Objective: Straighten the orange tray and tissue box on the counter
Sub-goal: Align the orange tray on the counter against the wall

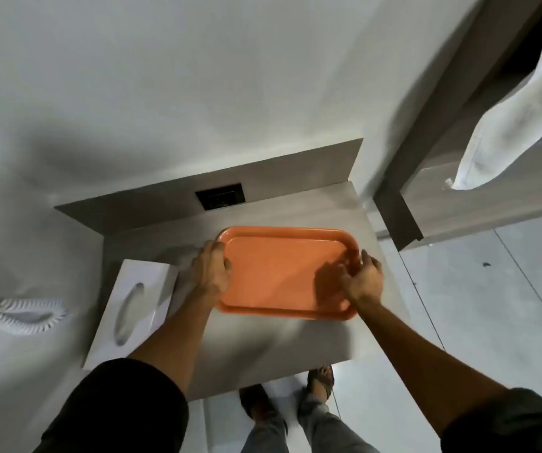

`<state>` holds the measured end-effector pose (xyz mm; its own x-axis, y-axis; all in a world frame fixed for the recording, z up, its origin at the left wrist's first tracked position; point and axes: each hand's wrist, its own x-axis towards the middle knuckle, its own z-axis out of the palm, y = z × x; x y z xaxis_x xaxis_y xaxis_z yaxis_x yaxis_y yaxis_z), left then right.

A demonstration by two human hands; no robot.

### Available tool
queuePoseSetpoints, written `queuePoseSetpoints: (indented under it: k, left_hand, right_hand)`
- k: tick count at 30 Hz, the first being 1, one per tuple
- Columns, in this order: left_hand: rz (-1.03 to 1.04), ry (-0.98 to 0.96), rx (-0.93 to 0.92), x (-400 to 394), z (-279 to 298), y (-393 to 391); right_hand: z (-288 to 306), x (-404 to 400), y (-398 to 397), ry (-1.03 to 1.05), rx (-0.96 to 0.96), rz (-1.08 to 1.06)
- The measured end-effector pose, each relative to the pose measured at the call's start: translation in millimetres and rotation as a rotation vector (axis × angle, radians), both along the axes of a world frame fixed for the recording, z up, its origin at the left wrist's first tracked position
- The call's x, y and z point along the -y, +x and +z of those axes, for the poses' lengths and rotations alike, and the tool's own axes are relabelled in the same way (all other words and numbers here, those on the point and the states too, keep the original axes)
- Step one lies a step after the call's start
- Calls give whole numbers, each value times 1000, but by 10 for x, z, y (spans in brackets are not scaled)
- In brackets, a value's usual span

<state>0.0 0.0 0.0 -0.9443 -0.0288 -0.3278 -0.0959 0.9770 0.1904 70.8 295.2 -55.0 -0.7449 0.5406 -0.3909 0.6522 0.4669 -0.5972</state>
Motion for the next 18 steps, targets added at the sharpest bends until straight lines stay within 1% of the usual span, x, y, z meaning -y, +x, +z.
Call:
queuePoseSetpoints:
  k: [2,4,7,11,15,18]
  left_hand:
    - [100,-17,32,12,-85,6]
    - [247,-6,52,48,-187,49]
    - [449,147,59,114,-328,28]
    - [613,372,45,248,-536,57]
    - [733,446,-56,327,-648,185]
    - [744,427,-93,402,-638,270]
  right_hand:
    - [-100,-30,66,-42,63,-138]
    - [-202,-50,164,-61,113,-211]
    - [-304,-109,108,-82,114,-262]
    - [-356,-137,-25,-58,107,-234]
    - [-337,-126,-236,-50,66,-157]
    - [-326,-89,-451,-41,52,-42]
